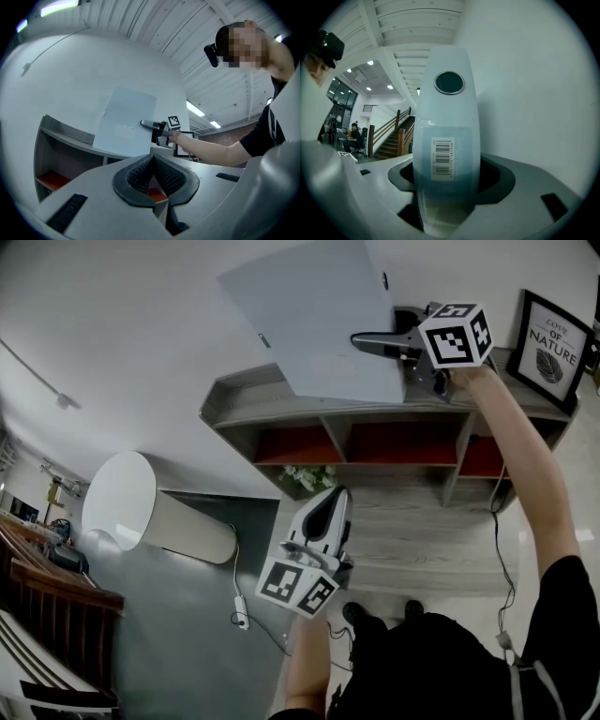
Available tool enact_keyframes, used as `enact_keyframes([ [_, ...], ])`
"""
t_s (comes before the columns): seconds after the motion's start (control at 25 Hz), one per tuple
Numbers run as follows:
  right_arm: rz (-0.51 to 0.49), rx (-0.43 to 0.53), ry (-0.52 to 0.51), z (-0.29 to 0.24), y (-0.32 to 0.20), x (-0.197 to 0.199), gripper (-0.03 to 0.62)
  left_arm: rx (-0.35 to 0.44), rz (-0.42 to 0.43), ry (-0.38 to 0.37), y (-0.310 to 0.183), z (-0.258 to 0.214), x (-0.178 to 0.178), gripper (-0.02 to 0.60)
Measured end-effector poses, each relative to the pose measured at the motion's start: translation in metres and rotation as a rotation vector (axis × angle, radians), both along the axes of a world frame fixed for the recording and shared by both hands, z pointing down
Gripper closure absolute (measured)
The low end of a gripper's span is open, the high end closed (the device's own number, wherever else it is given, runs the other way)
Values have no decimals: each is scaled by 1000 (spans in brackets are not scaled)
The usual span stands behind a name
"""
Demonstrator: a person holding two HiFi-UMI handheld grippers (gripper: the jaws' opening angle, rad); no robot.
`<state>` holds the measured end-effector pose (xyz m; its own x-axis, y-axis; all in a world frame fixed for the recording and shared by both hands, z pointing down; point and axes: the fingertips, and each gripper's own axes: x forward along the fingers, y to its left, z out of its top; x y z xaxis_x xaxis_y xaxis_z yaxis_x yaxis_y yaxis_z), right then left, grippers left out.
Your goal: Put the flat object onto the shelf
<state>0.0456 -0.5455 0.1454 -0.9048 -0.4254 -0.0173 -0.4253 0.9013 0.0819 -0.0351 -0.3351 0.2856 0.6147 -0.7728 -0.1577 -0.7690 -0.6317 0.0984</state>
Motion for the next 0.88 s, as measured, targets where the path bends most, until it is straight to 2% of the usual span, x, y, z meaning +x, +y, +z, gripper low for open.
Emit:
enact_keyframes([
  [0.36, 8, -3, -22, 0, 0, 1, 306, 13, -18, 0, 7, -4, -5, 566],
  [0.88, 62, -20, -45, -2, -5, 12, 252, 20, -40, -1, 14, -5, -6, 566],
])
